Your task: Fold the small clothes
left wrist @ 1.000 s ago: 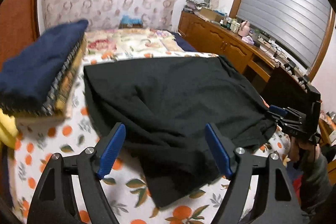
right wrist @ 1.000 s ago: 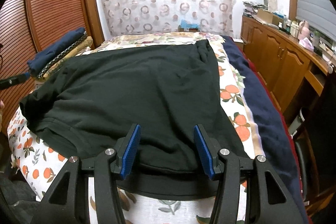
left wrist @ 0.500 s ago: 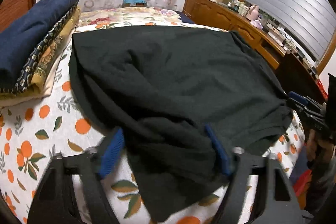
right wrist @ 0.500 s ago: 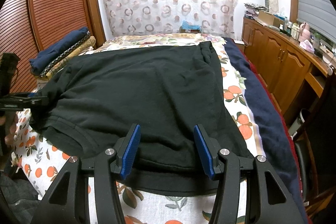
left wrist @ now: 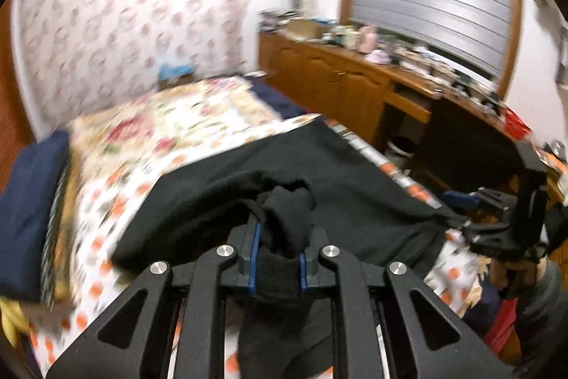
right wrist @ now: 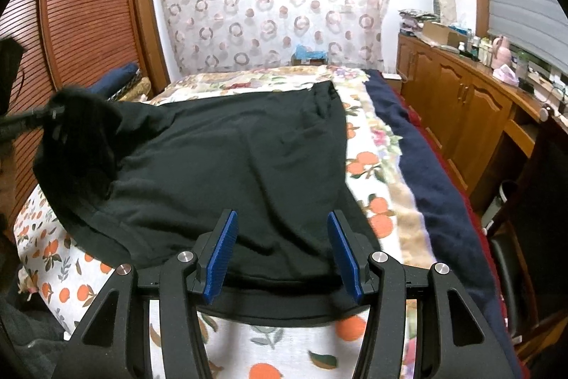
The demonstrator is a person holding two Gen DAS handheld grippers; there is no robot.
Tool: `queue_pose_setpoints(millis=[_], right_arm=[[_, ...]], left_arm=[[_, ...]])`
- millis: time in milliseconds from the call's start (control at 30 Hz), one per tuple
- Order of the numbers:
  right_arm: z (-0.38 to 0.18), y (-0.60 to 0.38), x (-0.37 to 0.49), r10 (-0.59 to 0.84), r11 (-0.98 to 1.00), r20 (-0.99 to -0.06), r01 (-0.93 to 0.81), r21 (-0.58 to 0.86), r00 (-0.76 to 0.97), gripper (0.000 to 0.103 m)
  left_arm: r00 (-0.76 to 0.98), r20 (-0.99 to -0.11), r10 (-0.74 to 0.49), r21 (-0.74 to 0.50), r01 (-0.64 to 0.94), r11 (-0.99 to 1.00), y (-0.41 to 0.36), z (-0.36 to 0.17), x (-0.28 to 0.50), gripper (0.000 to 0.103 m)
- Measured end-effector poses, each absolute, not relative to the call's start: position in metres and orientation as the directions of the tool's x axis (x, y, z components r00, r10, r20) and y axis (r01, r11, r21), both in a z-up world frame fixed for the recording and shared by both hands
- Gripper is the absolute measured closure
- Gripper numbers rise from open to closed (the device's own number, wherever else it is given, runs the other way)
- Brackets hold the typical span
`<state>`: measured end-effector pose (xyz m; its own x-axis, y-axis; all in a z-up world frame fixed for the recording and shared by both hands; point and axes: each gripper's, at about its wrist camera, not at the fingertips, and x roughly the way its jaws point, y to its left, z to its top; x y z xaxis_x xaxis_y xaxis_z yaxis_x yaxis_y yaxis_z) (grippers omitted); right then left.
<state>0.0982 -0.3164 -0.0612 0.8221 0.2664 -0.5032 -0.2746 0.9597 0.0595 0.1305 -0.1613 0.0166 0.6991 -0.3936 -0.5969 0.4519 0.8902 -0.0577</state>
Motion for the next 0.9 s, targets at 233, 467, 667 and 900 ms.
queue_pose_setpoints(millis=[233, 467, 667, 900], right_arm=[[-0.053, -0.340, 0.085, 0.235, 0.970, -0.486, -0.234, 0.064, 0.842, 0.048], [-0.051, -0.349, 0.085, 0.221, 0.974, -0.493, -0.220, 0.062, 0.842, 0.048], [-0.048, -0.339, 0.092, 0.246, 0.967, -0.486, -0.248, 0.063, 0.838, 0.048], [-0.038, -0.308, 0.106, 0.289, 0.948, -0.484, -0.317, 0.024, 0.826, 0.048]], left_arm=[[0.581, -0.643, -0.499, -0.074, 0.602, 0.795, -0.244, 0.020, 0.149, 0.076], [0.579, -0.629, -0.519, -0.081, 0.616, 0.784, -0.226, 0.024, 0.136, 0.024], [0.644, -0.621, -0.446, -0.059, 0.530, 0.846, -0.190, 0.021, 0.140, 0.024], [0.674, -0.653, -0.344, -0.058, 0.408, 0.911, -0.128, -0.008, 0.151, 0.023]])
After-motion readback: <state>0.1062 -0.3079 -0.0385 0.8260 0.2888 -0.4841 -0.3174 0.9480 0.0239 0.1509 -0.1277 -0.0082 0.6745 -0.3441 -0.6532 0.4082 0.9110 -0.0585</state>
